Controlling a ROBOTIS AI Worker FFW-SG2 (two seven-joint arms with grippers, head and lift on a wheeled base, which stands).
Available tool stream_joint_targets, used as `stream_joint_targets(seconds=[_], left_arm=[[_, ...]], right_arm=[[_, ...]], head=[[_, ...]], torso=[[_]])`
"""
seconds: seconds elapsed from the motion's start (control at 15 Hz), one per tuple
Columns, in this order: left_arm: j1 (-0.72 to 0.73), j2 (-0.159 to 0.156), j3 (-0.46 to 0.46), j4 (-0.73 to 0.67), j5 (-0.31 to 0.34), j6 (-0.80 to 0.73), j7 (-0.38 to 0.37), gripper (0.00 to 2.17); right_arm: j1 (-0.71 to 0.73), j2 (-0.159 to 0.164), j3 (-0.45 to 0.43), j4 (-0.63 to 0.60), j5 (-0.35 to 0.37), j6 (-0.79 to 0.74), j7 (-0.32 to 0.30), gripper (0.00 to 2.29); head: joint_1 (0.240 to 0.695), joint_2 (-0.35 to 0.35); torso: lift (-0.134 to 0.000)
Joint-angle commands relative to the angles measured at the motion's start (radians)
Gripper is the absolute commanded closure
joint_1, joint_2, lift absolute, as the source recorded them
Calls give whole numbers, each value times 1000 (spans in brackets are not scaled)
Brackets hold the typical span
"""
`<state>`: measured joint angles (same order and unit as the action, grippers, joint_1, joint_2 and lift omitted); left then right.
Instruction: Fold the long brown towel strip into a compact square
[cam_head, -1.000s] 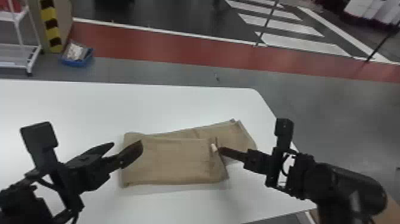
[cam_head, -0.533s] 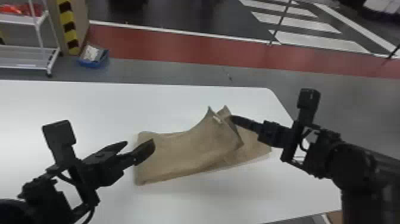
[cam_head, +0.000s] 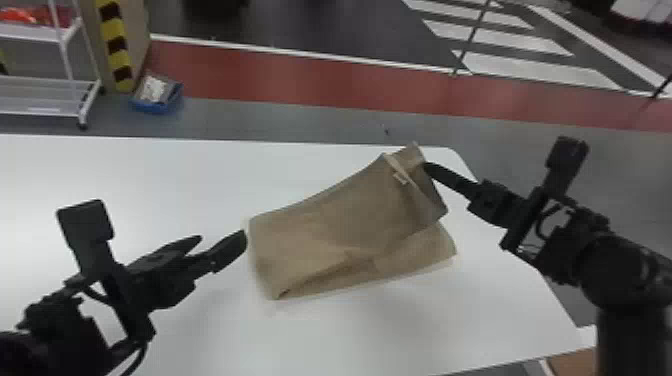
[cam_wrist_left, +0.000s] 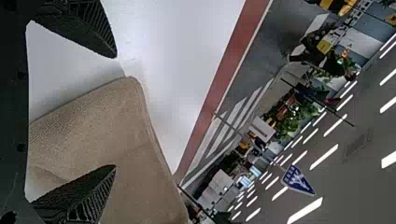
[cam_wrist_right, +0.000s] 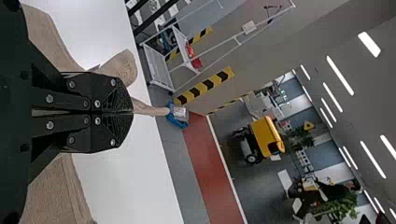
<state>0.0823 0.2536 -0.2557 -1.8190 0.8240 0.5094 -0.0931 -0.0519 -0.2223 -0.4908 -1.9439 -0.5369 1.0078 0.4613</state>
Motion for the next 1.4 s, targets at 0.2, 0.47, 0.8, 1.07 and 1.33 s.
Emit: stream_joint_targets(seconds=[0.2,0.47,0.8,1.07,1.33], left_arm=[[-21,-14,-31,26,-9,-1,-4,36],[-24,-11,-33,49,-11,-1,-4,36],[-7,-5,-20,43,-11,-1,-5,36],[-10,-11,-31,47,-19,-1,-4,36],[-10,-8,-30,50,-28,-1,-4,36]], right_arm=[[55,-22,-58,51,-21,-70,5,1116],[7,-51,1,207,25,-195,23,1116],[21,-40,17,306,77,-291,17,1109],[10,-37,17,350,184,-312,3,36],[81,-31,-5,336,135,-545,19,63]], head=[[695,-347],[695,-350],[695,-350],[695,-350],[695,-350]], torso=[[-120],[-120],[-120],[-120],[-120]])
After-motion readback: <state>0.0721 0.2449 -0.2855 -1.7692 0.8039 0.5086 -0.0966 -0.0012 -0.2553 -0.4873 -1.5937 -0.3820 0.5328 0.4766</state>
